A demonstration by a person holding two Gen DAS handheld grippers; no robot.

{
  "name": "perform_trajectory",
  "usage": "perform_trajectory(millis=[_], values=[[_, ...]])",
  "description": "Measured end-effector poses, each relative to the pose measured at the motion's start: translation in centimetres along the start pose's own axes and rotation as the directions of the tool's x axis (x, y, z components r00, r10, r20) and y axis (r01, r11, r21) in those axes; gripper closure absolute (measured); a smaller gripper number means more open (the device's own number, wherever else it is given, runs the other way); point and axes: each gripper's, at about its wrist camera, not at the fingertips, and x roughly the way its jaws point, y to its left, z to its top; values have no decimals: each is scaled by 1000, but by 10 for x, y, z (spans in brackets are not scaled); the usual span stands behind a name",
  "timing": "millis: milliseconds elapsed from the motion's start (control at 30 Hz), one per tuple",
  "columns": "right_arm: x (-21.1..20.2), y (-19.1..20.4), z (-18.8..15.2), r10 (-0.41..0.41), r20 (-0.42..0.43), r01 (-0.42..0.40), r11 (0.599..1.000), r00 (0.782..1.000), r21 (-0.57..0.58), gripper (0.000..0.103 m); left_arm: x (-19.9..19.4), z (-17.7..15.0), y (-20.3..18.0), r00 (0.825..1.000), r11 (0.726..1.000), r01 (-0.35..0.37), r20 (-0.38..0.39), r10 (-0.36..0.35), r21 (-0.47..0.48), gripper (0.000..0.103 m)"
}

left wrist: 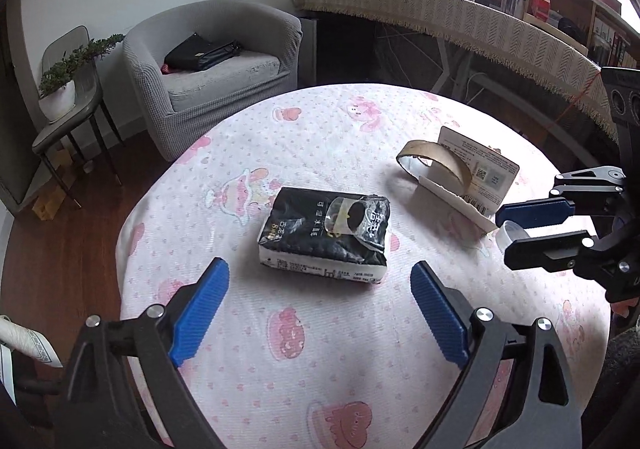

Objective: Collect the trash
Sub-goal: 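Grasp the black Face tissue pack with the left gripper while the right grasps a white lid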

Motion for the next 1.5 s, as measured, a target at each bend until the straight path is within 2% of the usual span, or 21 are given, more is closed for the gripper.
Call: perform_trajectory(millis=[400,667,900,967,1267,1500], values=[[-17,-24,-7,18,31,-20,998,999,60,73,33,14,2,998,1000,17,-59,-16,12,9],[-20,-31,-10,8,28,-10,998,1000,69,73,42,19,-6,997,999,23,-78,-20,38,9],[-23,-30,-9,-6,26,4,998,1000,65,73,44,21,-12,996,999,22,-84,-18,47,23],[-20,-28,-8,-9,21,7,998,1000,65,73,43,22,-14,996,999,22,-89,-18,45,26],[-19,-24,-3,-16,24,15,998,1000,68,73,27,8,-29,997,999,-2,-78,5,35,27],[-19,-9,3,-20,35,17,997,999,70,73,-7,-11,-34,997,998,-55,-64,53,-28,27]])
